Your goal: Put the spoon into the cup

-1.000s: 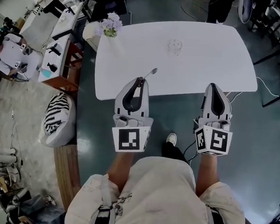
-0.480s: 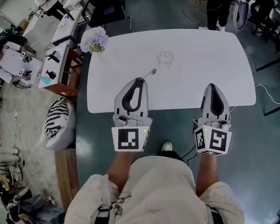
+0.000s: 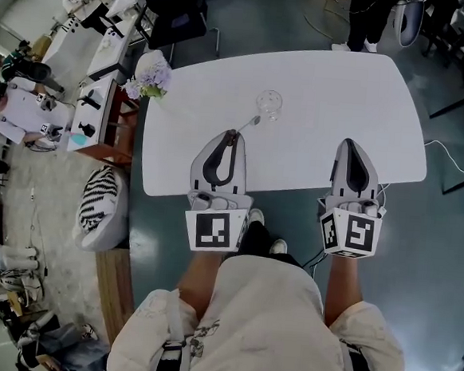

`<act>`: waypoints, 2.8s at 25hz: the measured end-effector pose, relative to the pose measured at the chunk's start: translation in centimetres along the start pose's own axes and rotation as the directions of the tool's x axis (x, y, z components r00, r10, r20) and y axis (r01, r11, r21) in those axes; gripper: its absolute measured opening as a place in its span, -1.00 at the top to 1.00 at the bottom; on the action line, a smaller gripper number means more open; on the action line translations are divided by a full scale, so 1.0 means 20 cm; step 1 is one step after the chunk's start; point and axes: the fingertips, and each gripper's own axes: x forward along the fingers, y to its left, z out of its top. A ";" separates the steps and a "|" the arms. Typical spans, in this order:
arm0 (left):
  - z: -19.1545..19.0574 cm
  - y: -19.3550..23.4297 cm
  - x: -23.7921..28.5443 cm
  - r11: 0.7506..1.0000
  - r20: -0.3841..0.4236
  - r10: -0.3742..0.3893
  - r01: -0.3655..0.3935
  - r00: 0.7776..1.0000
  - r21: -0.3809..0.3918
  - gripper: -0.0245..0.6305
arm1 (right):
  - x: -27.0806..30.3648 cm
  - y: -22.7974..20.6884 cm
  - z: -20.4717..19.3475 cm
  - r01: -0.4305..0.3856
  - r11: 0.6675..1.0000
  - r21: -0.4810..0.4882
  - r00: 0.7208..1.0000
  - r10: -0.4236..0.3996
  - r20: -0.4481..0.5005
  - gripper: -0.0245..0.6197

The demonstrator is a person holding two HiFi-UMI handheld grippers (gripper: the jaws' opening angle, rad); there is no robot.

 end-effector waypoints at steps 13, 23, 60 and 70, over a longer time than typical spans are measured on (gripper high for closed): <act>-0.24 0.17 0.34 0.996 -0.043 -0.051 0.047 0.998 -0.078 0.80 | 0.35 0.04 -0.12 0.023 0.998 -0.059 0.999 -0.025 -0.044 0.96; -0.64 0.33 0.67 0.979 -0.149 -0.118 0.089 0.982 -0.183 0.80 | 0.72 0.07 -0.39 0.036 0.998 -0.054 0.986 -0.044 -0.160 0.96; -1.70 0.28 1.11 0.906 -0.387 -0.306 0.141 0.870 -0.399 0.80 | 1.15 0.14 -1.13 0.056 0.998 -0.033 0.903 -0.065 -0.424 0.96; -1.76 0.26 1.12 0.895 -0.385 -0.314 0.134 0.868 -0.426 0.79 | 1.16 0.16 -1.13 0.055 0.998 -0.030 0.902 -0.062 -0.427 0.96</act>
